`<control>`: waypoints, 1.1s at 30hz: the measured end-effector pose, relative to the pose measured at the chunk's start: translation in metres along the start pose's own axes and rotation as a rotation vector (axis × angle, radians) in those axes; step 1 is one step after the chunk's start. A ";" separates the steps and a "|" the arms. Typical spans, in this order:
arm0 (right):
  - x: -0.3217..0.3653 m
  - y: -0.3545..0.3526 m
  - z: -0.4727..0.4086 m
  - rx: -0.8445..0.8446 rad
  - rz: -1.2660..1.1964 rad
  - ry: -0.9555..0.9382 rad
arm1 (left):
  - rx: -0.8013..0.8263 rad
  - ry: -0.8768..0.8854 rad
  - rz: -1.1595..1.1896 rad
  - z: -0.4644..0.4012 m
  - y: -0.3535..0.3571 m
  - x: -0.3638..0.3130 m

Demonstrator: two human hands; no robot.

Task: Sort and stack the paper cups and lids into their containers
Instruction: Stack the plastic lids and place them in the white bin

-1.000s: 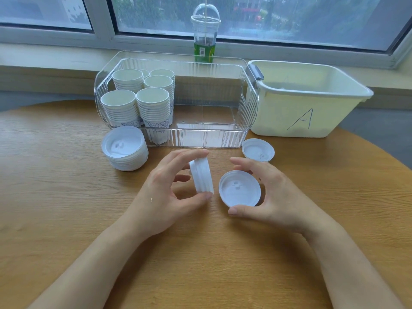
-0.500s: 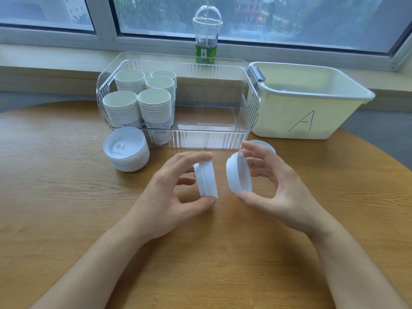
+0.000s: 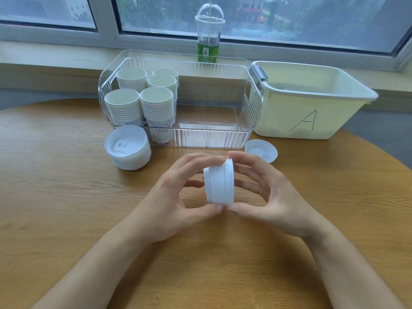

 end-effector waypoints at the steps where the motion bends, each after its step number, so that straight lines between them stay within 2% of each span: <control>1: 0.000 0.001 0.000 0.005 -0.004 0.003 | 0.005 0.002 -0.003 0.000 0.000 0.000; 7: -0.003 0.004 -0.001 0.011 -0.005 0.013 | 0.021 0.004 -0.017 0.000 0.003 0.000; 12: -0.008 0.008 -0.001 0.035 0.088 0.015 | -0.005 0.014 -0.077 0.000 0.003 0.001; 14: -0.009 0.002 -0.002 0.031 0.238 0.009 | -0.032 -0.008 -0.100 0.000 0.000 0.006; 18: -0.016 -0.049 0.000 -0.163 0.795 0.010 | -0.133 -0.072 -0.121 -0.002 -0.012 0.017; 20: -0.032 -0.069 0.007 -0.203 0.883 0.107 | -0.171 -0.100 -0.106 -0.003 -0.018 0.021; 22: -0.043 -0.076 0.012 -0.202 0.909 0.170 | -0.171 -0.124 -0.092 -0.003 -0.019 0.025; 28: -0.036 -0.078 0.013 -0.224 0.942 0.163 | -0.148 -0.151 -0.090 -0.002 -0.017 0.028; 33: -0.031 -0.063 0.008 -0.140 0.785 0.119 | -0.141 -0.156 -0.106 -0.003 -0.016 0.028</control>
Point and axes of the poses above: each hand's wrist, its own z-axis away from the middle knuckle, its own y-axis out of the palm, x = y × z, the point moved 10 cm from there along -z, towards the middle knuckle, and after that the axes turned 12 degrees about -y, right-handed, at the moved point
